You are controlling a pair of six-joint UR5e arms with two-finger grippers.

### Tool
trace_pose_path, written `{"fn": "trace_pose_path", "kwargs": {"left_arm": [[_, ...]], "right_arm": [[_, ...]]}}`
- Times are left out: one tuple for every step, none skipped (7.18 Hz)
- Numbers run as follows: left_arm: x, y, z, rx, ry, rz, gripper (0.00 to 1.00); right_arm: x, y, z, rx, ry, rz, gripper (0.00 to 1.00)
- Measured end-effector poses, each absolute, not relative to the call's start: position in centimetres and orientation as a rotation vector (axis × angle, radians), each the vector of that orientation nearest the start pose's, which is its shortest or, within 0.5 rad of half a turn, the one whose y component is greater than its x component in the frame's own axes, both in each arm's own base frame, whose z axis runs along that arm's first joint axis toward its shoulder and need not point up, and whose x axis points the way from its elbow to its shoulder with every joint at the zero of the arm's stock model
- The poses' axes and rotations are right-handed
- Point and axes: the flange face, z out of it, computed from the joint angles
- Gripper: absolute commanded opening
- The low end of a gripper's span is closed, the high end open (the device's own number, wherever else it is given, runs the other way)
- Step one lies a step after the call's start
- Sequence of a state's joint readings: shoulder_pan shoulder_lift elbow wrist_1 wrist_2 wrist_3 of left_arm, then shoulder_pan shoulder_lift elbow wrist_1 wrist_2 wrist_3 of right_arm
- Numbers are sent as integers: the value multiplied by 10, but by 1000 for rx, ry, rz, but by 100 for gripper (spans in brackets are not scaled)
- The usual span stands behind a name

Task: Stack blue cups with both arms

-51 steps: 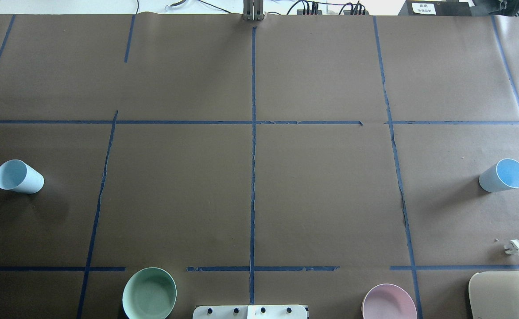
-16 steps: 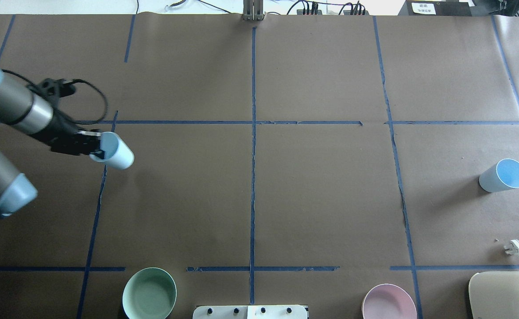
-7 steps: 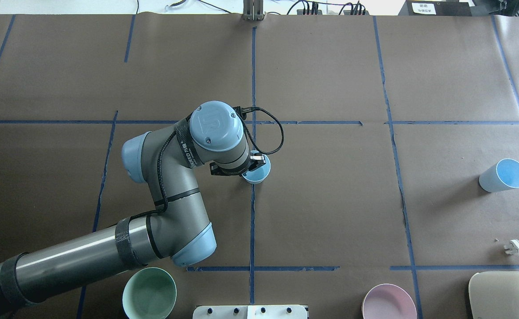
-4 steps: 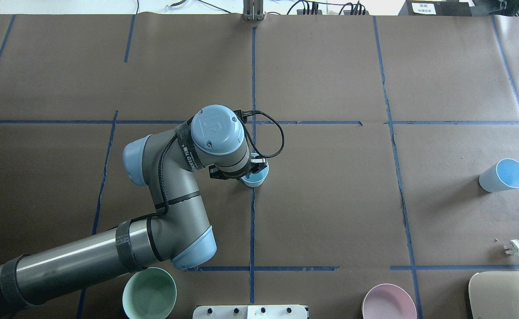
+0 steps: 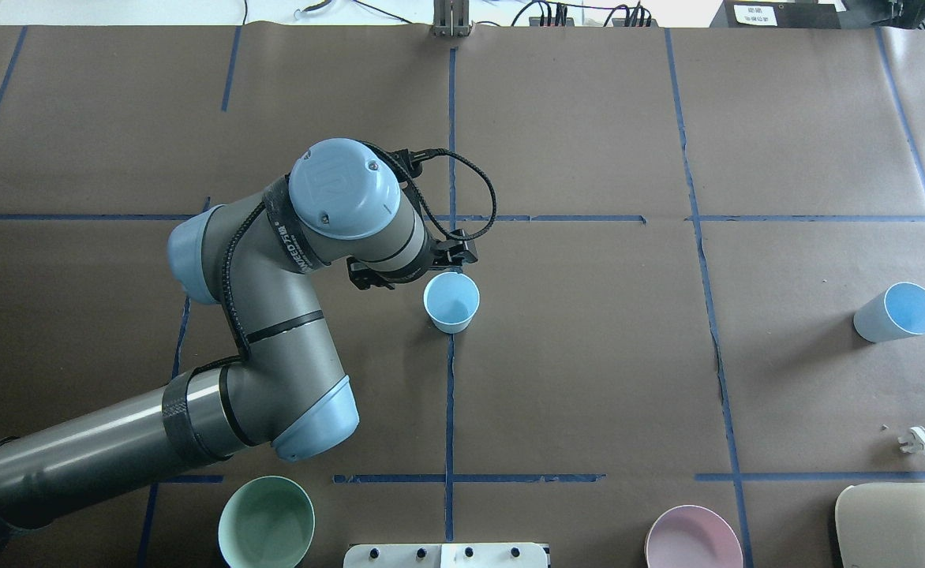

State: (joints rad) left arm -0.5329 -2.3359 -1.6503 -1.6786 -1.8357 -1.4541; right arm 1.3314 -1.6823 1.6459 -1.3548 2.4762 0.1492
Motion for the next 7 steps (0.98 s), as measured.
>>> {"fn": "trace_pose_path", "kwargs": {"left_arm": [[535,-445,150,75,981,-261,100],[532,-446,151,77,982,-264,100],[531,-447,150,78,984,-266,100],[530,-447,150,78,984,-268,100],[528,-448,149,80,987,-269,100],[526,-448,147,83,992,-270,100],[521,-448,144,88,999,-273,100]], "right_arm": [[-70,-447,645,2,-905,-133,100],[-84,-441,654,7,-893,-106,100],[-93,-436,666,8,-891,-96,100],[-98,-434,673,8,-893,-97,99],[-101,-432,676,6,-897,-101,86],[-104,-431,677,2,-899,-107,45],[-109,-430,677,-3,-900,-116,15]]}}
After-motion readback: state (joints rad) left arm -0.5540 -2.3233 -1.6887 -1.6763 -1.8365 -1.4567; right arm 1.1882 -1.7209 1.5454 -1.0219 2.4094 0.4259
